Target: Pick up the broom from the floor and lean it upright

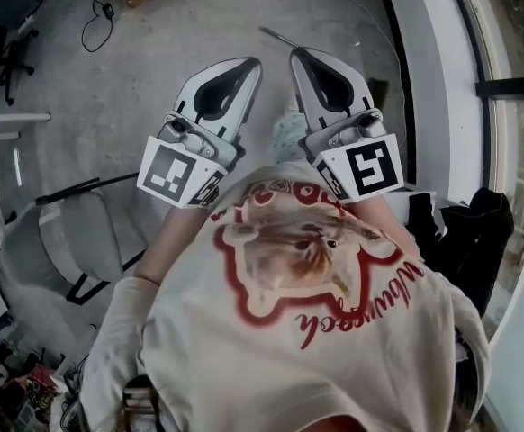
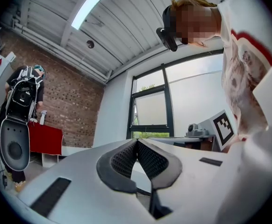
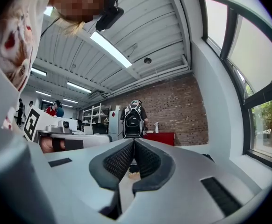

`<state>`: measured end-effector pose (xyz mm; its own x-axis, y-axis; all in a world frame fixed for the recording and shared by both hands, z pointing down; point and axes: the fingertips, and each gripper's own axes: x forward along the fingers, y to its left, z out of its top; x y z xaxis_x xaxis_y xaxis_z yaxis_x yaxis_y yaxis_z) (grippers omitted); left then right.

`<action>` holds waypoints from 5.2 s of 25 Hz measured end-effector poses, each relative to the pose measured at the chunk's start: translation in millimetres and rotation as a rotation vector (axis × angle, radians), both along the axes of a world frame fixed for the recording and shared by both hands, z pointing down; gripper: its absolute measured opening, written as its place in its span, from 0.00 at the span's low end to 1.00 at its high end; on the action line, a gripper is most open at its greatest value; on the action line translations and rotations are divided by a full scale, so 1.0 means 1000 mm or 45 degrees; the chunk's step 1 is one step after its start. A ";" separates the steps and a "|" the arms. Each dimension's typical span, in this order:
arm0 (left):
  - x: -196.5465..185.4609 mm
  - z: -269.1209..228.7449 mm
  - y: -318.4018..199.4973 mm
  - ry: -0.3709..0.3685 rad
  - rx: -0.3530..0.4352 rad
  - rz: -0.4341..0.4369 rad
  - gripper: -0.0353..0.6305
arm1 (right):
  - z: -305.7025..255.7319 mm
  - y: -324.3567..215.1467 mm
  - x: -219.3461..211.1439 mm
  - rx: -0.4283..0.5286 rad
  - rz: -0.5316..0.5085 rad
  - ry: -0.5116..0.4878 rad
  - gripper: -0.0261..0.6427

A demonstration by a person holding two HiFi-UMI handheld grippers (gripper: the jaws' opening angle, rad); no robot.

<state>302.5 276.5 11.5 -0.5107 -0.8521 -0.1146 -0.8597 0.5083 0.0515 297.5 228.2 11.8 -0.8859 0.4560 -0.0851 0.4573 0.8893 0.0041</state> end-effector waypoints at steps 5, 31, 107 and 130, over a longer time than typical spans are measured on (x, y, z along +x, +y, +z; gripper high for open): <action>-0.101 -0.016 -0.044 -0.050 -0.023 -0.022 0.09 | -0.016 -0.039 -0.104 0.052 -0.035 -0.018 0.08; -0.468 0.069 -0.145 0.125 -0.069 -0.125 0.09 | 0.081 -0.154 -0.460 0.053 -0.019 0.182 0.08; -0.476 0.708 -0.098 0.620 -0.221 0.014 0.09 | 0.954 -0.060 -0.487 0.794 -0.522 1.010 0.25; -0.478 0.634 -0.114 0.551 -0.270 -0.002 0.09 | 0.862 -0.072 -0.474 0.684 -0.476 1.012 0.19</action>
<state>-175.3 162.4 645.6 -0.4742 -0.8331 0.2849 -0.7814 0.5473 0.2998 -176.6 156.5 873.3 -0.3909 0.5188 0.7603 0.7487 0.6597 -0.0652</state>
